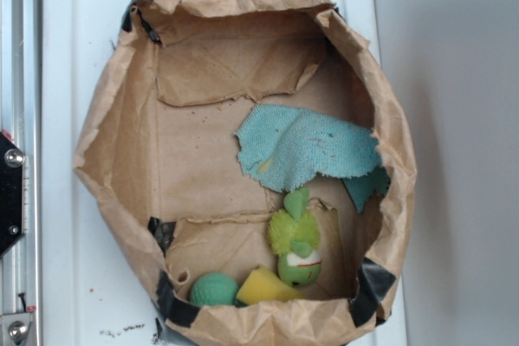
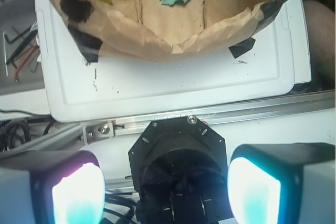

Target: Grab the green animal.

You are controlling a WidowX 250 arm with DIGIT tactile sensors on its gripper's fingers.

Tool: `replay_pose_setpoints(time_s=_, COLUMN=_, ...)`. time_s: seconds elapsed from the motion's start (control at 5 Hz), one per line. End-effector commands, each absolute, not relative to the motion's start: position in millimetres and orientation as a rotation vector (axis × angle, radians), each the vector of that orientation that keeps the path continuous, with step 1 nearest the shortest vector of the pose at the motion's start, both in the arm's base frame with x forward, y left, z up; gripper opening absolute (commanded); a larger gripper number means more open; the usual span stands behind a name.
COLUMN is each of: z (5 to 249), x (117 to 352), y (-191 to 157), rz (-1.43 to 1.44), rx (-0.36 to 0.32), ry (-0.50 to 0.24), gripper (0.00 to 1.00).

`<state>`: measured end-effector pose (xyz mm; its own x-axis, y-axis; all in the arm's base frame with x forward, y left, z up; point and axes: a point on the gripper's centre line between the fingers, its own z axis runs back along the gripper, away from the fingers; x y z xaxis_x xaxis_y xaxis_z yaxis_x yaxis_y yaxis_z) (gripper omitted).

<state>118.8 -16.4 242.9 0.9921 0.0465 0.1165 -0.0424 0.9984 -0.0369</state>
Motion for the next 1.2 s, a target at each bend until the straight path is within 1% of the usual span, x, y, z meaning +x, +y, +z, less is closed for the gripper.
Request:
replay_pose_setpoints(time_s=0.0, z=243, x=119, y=-16, rz=0.045, rx=-0.034, ry=-0.118, gripper=1.0)
replay_pose_setpoints(time_s=0.2, z=227, x=158, y=-16, rz=0.229, rx=-0.069, ry=-0.167, gripper=1.0)
replay_pose_setpoints(time_s=0.4, z=217, x=184, y=-16, rz=0.404, rx=-0.092, ry=-0.218, gripper=1.0)
replay_pose_setpoints(time_s=0.6, z=209, x=216, y=-10, rz=0.555, rx=-0.149, ry=-0.243, gripper=1.0)
replay_pose_setpoints(time_s=0.8, z=204, x=240, y=-6, rz=0.64, rx=-0.179, ry=-0.313, gripper=1.0)
replay_pose_setpoints(time_s=1.0, z=193, x=269, y=8, rz=0.726, rx=-0.173, ry=-0.326, gripper=1.0)
